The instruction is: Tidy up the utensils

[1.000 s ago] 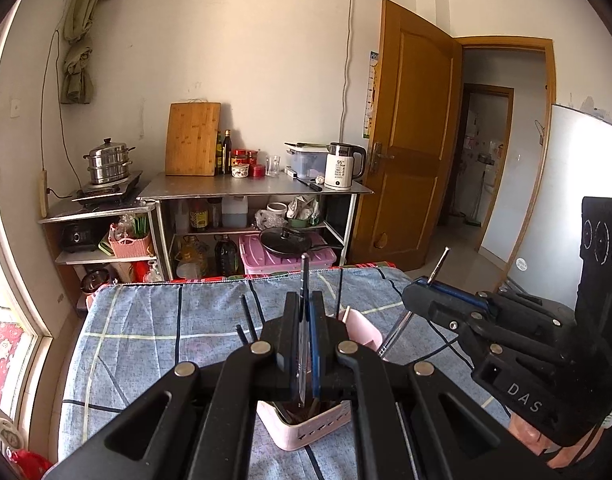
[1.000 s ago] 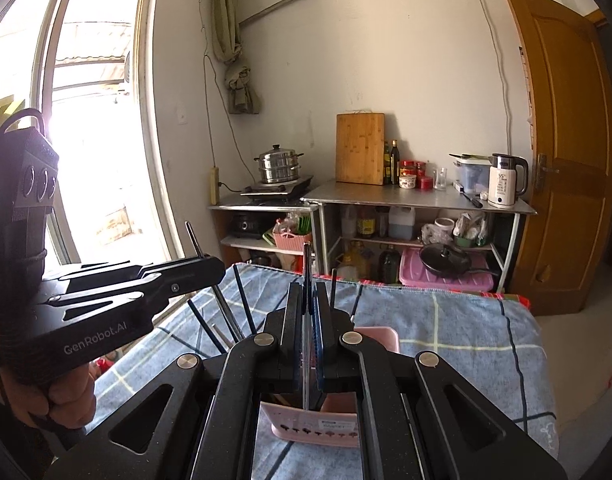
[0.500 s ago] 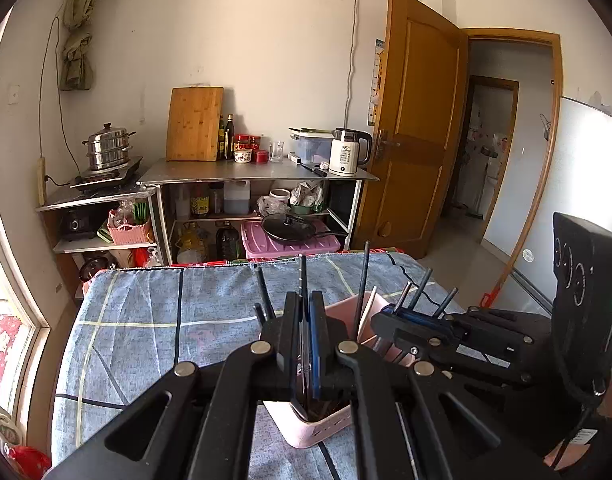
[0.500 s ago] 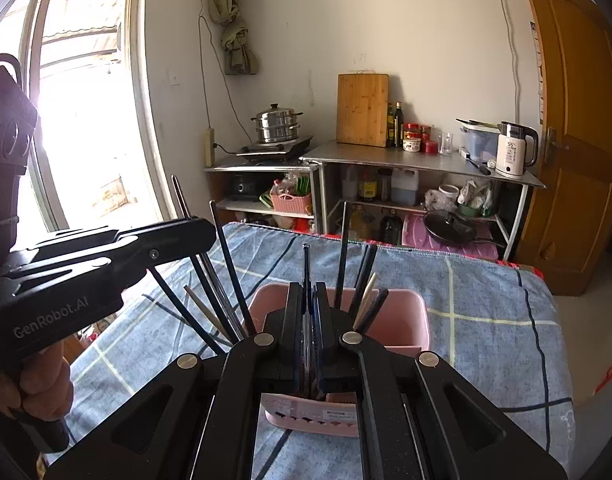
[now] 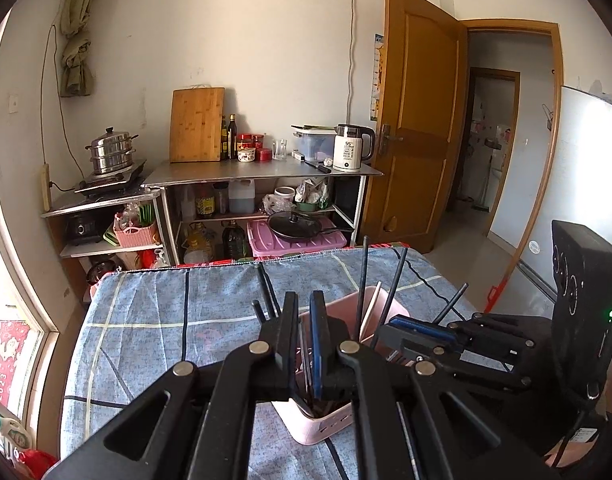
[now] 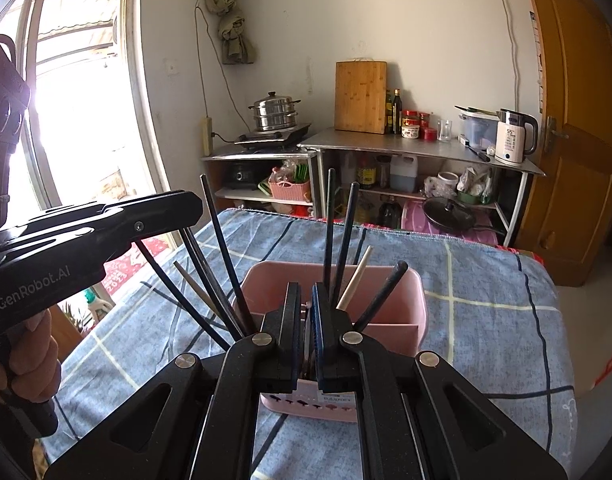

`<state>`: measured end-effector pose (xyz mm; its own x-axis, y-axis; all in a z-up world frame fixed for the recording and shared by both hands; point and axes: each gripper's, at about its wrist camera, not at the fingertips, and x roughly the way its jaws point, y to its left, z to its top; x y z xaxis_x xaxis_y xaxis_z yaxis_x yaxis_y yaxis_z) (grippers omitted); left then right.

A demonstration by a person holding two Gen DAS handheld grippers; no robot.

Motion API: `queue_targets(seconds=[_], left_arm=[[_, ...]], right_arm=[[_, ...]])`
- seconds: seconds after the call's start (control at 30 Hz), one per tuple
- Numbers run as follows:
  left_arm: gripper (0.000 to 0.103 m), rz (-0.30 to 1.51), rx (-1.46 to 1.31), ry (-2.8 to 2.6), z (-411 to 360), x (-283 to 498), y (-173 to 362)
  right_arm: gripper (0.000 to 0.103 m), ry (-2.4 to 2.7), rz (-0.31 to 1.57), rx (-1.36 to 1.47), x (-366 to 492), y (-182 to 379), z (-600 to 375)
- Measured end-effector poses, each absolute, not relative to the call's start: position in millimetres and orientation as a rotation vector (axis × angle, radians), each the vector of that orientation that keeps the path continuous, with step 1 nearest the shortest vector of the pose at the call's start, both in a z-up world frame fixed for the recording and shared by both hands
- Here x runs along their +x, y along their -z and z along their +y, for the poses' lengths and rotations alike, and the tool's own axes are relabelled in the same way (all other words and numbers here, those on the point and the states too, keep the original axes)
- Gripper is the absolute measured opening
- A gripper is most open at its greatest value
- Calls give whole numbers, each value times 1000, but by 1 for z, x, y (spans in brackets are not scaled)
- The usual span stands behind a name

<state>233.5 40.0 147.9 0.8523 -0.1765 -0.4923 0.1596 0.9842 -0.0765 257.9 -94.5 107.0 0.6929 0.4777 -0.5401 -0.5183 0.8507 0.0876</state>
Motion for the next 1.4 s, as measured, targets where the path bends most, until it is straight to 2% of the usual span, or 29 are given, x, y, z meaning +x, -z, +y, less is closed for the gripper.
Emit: queue_targets(seconds=[0.27,0.8,1.1,1.4], left_arm=[[9,510,-41,170,38,224,-150],[22,439,-87,146,43,161,-149],[28,453,-87,127,30,127,-121],[29,475,-87,91,17,102,-88]], right_arm=[[10,-558,547,-61,245,-116,-106],[14,-535,492,-67,185,-118,-138],[14,-513,476,-62,152,-105,-152],[14,-508,499,-61,125,-80,-161]])
